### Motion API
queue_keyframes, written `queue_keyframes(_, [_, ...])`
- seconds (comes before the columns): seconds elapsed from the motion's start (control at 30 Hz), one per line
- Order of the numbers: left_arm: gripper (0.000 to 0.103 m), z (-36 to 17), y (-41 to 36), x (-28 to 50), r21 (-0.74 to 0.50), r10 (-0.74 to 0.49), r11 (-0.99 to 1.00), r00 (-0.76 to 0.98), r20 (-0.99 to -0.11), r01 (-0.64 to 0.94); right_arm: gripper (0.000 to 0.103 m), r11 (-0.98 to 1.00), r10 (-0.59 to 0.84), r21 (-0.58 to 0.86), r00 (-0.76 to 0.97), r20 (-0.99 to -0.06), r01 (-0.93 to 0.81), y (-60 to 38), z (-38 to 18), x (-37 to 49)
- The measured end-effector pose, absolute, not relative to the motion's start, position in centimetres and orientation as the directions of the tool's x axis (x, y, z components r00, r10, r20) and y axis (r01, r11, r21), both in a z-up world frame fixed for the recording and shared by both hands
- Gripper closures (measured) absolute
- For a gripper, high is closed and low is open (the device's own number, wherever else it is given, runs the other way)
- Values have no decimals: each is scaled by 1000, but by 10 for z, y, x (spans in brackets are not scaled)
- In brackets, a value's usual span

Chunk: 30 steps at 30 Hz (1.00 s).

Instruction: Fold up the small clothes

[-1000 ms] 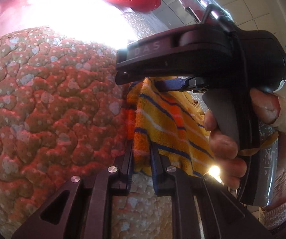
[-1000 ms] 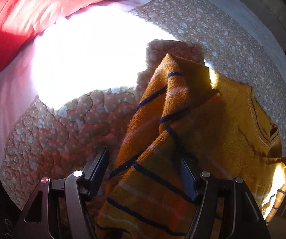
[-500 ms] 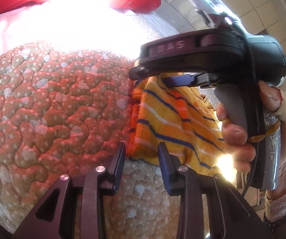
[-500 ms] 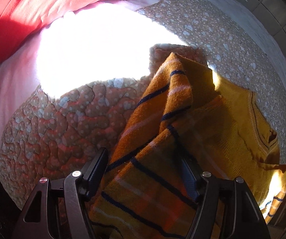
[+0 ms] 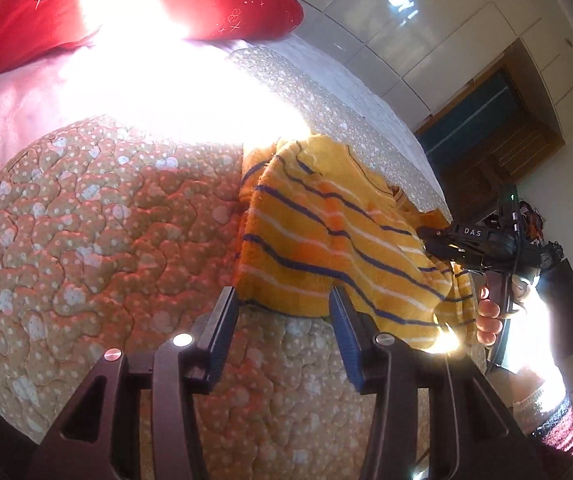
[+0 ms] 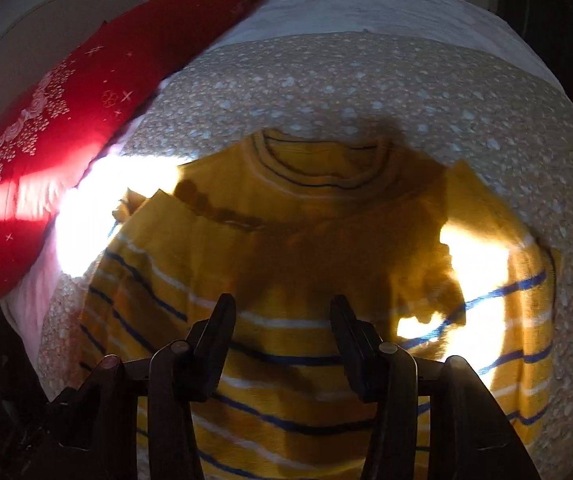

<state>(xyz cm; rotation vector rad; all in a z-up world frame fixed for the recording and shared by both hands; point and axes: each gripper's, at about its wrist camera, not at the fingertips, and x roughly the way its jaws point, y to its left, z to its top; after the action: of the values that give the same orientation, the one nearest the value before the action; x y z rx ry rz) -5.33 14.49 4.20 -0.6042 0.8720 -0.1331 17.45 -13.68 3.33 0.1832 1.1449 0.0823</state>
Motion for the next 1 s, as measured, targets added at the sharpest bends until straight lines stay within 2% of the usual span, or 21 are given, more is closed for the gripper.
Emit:
queue_keyframes(0.03, [57,44,145,-55,-542,-344,831,646,-682,-129,76,970,150,216,431,-890,109,-172,31,181])
queue_keyframes(0.1, [57,47,143,-53,-527,-335,840,642,-690,-129,81,927,90,248,475,-875,281,-232,33,176])
queue_keyframes(0.2, [56,49,142,-50,-507,-321,852,634,-704,-131,81,851,159,390,536,-829,352,-280,42,158])
queue_keyframes(0.33, [55,57,130,-36,-499,-326,859,634,-701,-111,75,896,130,355,605,-785,268,-265,79,129])
queue_keyframes(0.43, [47,62,116,-21,-487,-337,871,632,-698,-73,74,911,216,382,605,-766,159,-245,90,109])
queue_keyframes(0.57, [45,53,96,10,-378,-268,924,597,-756,-64,74,854,427,520,544,-723,21,-233,65,82])
queue_keyframes(0.6, [45,48,94,17,-354,-249,933,585,-772,-70,74,845,447,534,515,-732,24,-235,53,78])
queue_keyframes(0.67, [45,39,92,26,-303,-205,949,561,-802,-86,76,882,371,466,499,-783,77,-249,32,69])
queue_keyframes(0.7, [45,34,92,29,-276,-182,957,548,-816,-92,87,882,358,461,498,-790,98,-259,24,66])
queue_keyframes(0.73, [45,30,92,32,-256,-167,962,537,-827,-95,103,868,361,479,501,-786,127,-271,17,62])
queue_keyframes(0.8, [45,27,93,33,-240,-155,966,530,-833,-95,103,817,398,552,530,-749,167,-291,14,53])
queue_keyframes(0.87, [45,29,89,32,-211,-131,973,536,-834,-90,103,836,345,517,558,-755,182,-294,24,42])
queue_keyframes(0.93, [45,29,83,30,-171,-99,981,537,-838,-86,83,862,306,478,578,-757,170,-287,36,31])
queue_keyframes(1.0, [45,29,78,27,-133,-65,987,538,-841,-89,79,866,312,481,604,-733,137,-279,46,18])
